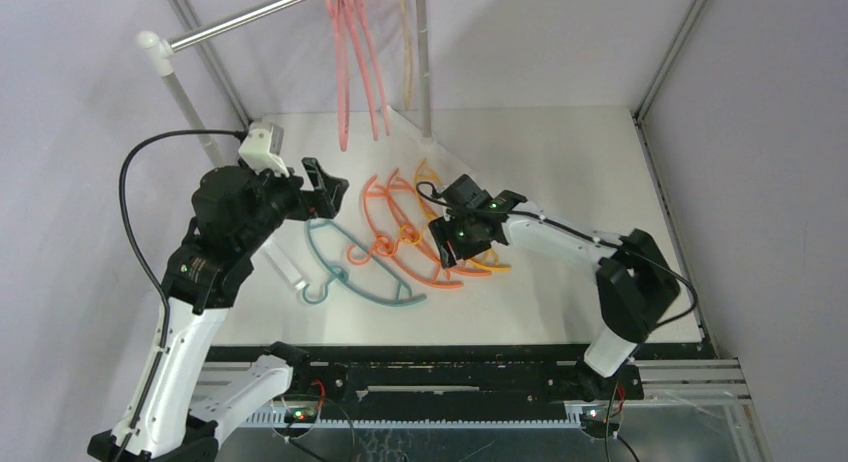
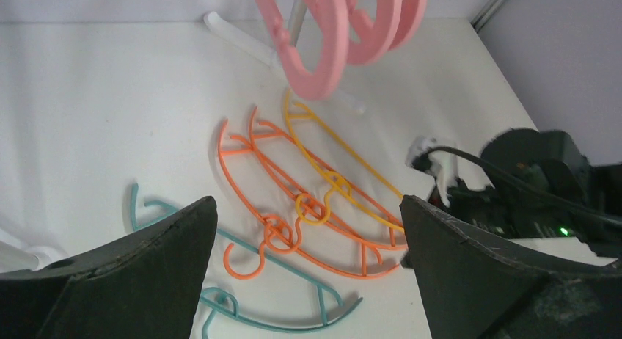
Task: Organize the hangers
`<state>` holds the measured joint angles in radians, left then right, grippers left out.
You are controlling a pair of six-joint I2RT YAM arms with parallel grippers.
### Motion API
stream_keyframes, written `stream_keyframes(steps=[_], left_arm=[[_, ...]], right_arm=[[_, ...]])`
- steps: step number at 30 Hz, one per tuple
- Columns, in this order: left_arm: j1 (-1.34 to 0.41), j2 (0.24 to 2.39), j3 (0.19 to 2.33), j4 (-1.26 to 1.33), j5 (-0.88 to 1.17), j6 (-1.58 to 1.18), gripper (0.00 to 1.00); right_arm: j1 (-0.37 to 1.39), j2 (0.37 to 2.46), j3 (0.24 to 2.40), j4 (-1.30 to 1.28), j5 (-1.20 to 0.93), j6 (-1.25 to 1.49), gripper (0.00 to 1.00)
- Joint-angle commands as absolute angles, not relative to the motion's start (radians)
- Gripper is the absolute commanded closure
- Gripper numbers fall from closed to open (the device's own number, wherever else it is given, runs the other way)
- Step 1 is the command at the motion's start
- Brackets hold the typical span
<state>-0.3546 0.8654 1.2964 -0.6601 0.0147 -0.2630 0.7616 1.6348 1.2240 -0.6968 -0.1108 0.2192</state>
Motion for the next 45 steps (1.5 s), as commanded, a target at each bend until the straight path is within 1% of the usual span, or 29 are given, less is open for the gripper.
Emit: stream_keyframes(steps=[1,4,11,17,21,30,33,36,38,42,45], left_arm=[[-0.349,0.796,1.204,-0.65,0.043,-0.307,0.01],[-0.349,0.751,1.14,-0.64,0.045,-0.326,0.0],[-0.349,0.691,1.067,-0.668,0.039,-0.354,0.01],[-0.35,0.662,1.011,-0.672,0.037,-0.385,0.01],[-0.349,0.656,0.985,-0.664,0.033,-0.408,0.0],[-0.349,0.638,0.942,-0.648,0.035,-0.437,0.01],[-0.349,0.623,0.93,-0.656,0.032,-0.441,0.01],[-0.349,0.605,0.92,-0.662,0.046,-0.437,0.0],[-0.349,0.601,0.916,-0.669,0.059,-0.429,0.01],[-0.349,0.577,0.89,-0.66,0.105,-0.419,0.0],[-0.35,0.543,0.84,-0.62,0.154,-0.423,0.0]], right_arm=[[0.76,1.734,1.353,-0.6,0.015,0.162,0.34],[0.752,1.82,1.431,-0.603,0.048,0.138,0.35],[0.725,1.98,1.547,-0.603,0.06,0.096,0.37],[0.698,2.045,1.553,-0.592,0.055,0.086,0.4],[0.688,2.068,1.54,-0.58,0.034,0.101,0.45],[0.716,2.066,1.483,-0.56,0.075,0.117,0.62],[0.716,2.062,1.475,-0.554,0.053,0.122,0.7],[0.714,2.047,1.473,-0.555,0.017,0.131,0.81],[0.709,2.015,1.467,-0.552,-0.034,0.144,0.86],[0.692,1.914,1.47,-0.551,-0.144,0.194,0.87],[0.677,1.847,1.508,-0.572,-0.274,0.247,0.88]])
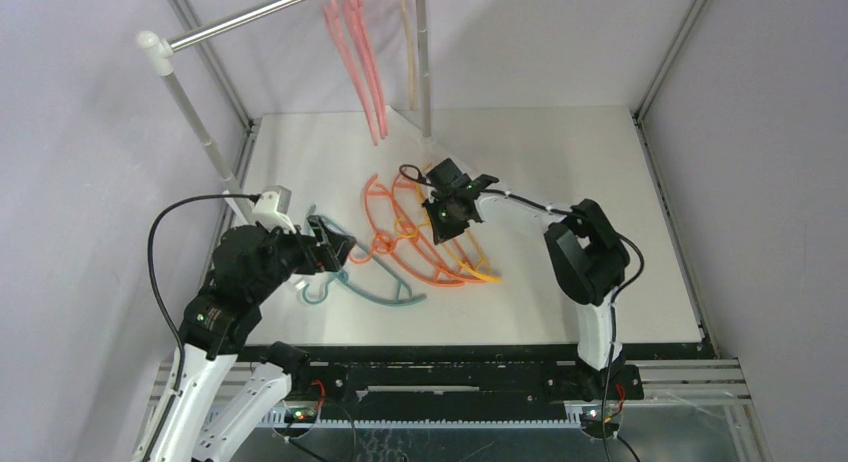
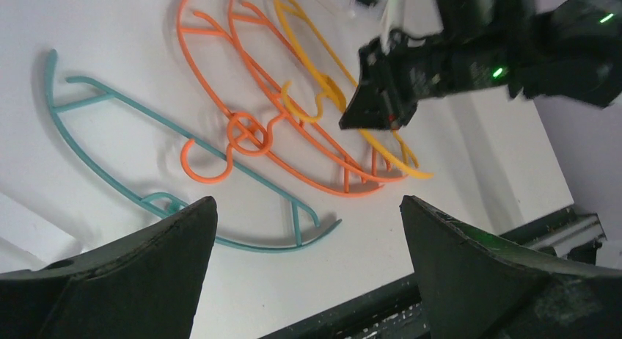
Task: Organize the hangers
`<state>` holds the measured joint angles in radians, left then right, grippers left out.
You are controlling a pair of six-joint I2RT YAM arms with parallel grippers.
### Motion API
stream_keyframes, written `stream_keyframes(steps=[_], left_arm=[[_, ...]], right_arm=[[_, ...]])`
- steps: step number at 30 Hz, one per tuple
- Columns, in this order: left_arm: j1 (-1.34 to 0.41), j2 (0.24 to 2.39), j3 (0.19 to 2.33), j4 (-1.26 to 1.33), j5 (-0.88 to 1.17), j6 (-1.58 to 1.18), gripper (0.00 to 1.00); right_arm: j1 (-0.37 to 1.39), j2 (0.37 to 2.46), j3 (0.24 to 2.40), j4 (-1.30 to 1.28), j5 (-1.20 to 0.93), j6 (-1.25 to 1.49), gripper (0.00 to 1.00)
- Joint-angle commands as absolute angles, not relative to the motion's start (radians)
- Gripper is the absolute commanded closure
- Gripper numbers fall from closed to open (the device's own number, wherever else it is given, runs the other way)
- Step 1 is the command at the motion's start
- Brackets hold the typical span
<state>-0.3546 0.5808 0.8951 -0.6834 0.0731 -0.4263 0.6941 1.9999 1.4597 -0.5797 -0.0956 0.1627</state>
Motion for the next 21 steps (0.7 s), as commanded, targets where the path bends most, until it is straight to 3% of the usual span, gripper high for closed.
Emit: stream_keyframes(steps=[1,9,21], left_arm=[[-0.35,0.535,0.825,-0.608,0.171,-0.425,0.01],[-0.353,0.467,0.747,-0.521,0.267,-0.444,0.04],[-0.445,0.458,0.643,-0.364,0.177,-0.563,0.06]], right_arm=[[0.675,1.829,1.532,-0.579,-0.311,0.268,0.88],[0.676,1.845,1.66,-0.496,-0.528,0.5,0.87],[0.784,2.095,2.047,-0.461,-0.595,0.69,0.86]])
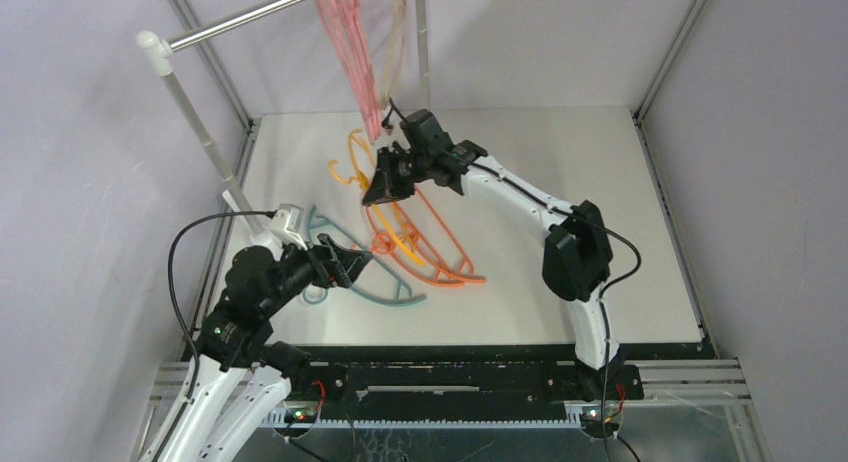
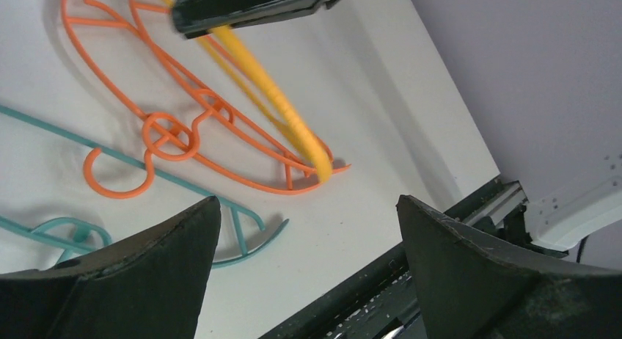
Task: Organize the hangers
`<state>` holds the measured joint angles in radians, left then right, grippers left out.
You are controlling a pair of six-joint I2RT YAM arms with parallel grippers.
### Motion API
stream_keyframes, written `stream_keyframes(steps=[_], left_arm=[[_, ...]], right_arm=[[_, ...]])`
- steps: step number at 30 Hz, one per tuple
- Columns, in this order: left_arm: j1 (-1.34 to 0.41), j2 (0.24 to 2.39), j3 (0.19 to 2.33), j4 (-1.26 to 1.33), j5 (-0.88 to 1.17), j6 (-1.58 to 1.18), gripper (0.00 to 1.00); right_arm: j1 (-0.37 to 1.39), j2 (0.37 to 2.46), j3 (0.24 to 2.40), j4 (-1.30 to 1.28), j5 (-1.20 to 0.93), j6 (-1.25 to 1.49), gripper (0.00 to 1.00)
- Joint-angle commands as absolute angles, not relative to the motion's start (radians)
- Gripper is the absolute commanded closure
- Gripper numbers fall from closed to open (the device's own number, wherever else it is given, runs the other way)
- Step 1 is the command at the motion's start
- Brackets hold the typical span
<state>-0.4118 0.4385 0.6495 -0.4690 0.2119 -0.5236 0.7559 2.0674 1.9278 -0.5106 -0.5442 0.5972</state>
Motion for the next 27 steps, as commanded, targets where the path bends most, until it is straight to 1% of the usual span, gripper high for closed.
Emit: stream_keyframes(steps=[1,4,7,14,19,21,26,27], left_arm=[[-0.453,0.46,0.636,-0.356,0.169,-0.57,0.06],[-0.473,0.472,0.62,-0.331,0.144,-0.586,0.06],[-0.514,0.49,0.615,-0.328,0.091,-0.589,0.07],[-0.594,0.531,0.552,-0.311,-0.099,-0.641,0.1],[-0.621,0.563,0.54,-0.316,-0.22,-0.667,0.17],[-0.624,0.584,0.541,-0.317,-0.248,-0.667,0.22],[-0.639,0.646,0.544,-0.32,-0.311,-0.712,0.42],[-0.641,0.656,0.546,-0.324,-0.323,-0.718,0.48]], right_arm=[[0.788,2.108,2.072,-0.459,-0.603,0.703,0.86],[0.807,2.129,2.128,-0.459,-0.619,0.74,0.86],[0.819,2.123,2.135,-0.441,-0.631,0.782,0.85],[0.827,2.092,2.127,-0.412,-0.656,0.832,0.85],[0.826,2.062,2.072,-0.385,-0.684,0.858,0.85],[0.827,2.043,2.036,-0.36,-0.684,0.871,0.85],[0.829,2.031,1.997,-0.33,-0.695,0.902,0.85],[0.83,2.029,1.991,-0.327,-0.699,0.906,0.84]])
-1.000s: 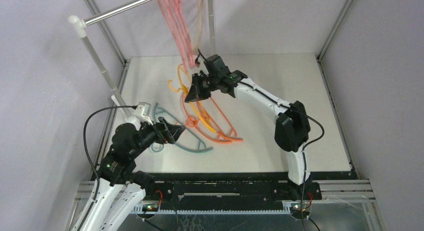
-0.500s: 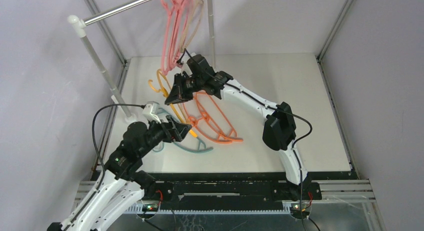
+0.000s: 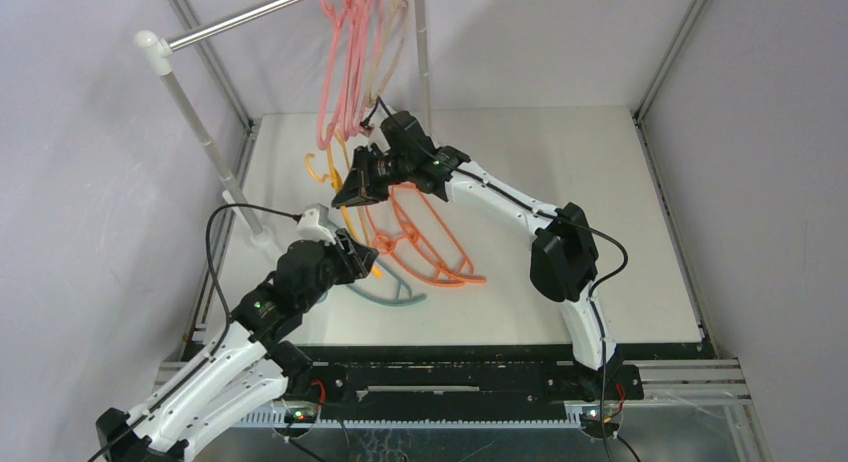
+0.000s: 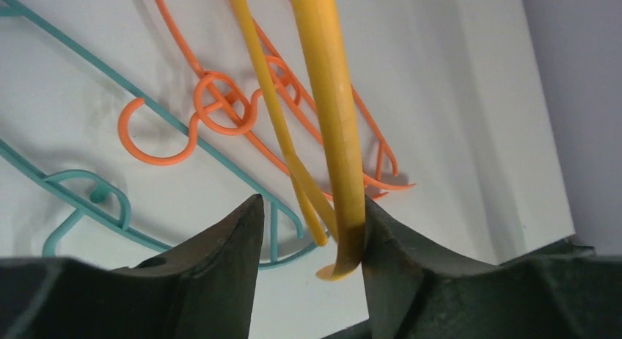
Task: Organize the hangers
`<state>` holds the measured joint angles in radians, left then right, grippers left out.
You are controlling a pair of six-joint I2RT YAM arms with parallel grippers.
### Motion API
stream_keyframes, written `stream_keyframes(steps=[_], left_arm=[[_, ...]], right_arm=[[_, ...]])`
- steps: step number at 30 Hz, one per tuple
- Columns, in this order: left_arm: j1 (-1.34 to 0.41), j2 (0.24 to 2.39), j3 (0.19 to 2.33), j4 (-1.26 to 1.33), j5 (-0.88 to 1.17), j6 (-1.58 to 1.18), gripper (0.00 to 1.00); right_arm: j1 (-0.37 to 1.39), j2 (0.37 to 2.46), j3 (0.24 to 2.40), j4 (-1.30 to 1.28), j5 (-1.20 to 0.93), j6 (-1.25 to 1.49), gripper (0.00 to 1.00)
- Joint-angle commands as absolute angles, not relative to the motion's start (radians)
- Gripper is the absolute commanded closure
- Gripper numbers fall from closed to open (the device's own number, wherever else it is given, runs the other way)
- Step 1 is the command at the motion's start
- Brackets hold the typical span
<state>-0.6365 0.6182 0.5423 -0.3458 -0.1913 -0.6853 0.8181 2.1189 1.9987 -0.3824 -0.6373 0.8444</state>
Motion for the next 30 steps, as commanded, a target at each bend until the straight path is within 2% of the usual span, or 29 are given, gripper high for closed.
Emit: stream_keyframes(steps=[1,6,8,9,13,16,18,20,22,26,30], left_arm=[[-0.642,0.666,0.548,-0.332,-0.339,-0.724,0.53],[-0.645,0.689,0.554,-0.38,-0.395,-0.737,0.73],[-0.646,0.689,0.547,-0.398,-0.423,-0.749,0.93],[-0.646,0.687,0.542,-0.407,-0.434,-0.755,0.99],[-0.646,0.671,0.526,-0.427,-0.482,-0.773,1.0],[-0.645,0.667,0.545,-0.508,-0.547,-0.801,1.0],[-0.644,0.666,0.557,-0.542,-0.588,-0.801,1.0],[-0.644,0.666,0.569,-0.559,-0.613,-0.786,1.0],[-0.644,0.672,0.59,-0.566,-0.625,-0.759,1.0],[-0.645,0.689,0.672,-0.575,-0.649,-0.688,1.0],[-0.646,0.756,0.848,-0.653,-0.714,-0.592,1.0]], right_arm=[[0.83,2.025,1.985,-0.324,-0.699,0.908,0.84],[0.828,2.014,1.959,-0.305,-0.717,0.919,0.84],[0.827,2.015,1.956,-0.305,-0.729,0.921,0.84],[0.827,2.013,1.953,-0.304,-0.733,0.921,0.84],[0.819,2.007,1.937,-0.304,-0.748,0.92,0.83],[0.805,1.993,1.917,-0.326,-0.774,0.914,0.77],[0.795,1.971,1.892,-0.364,-0.78,0.871,0.66],[0.785,1.933,1.863,-0.422,-0.767,0.803,0.51],[0.773,1.881,1.807,-0.454,-0.748,0.748,0.45],[0.734,1.774,1.685,-0.52,-0.693,0.659,0.43],[0.695,1.677,1.556,-0.603,-0.617,0.578,0.43]])
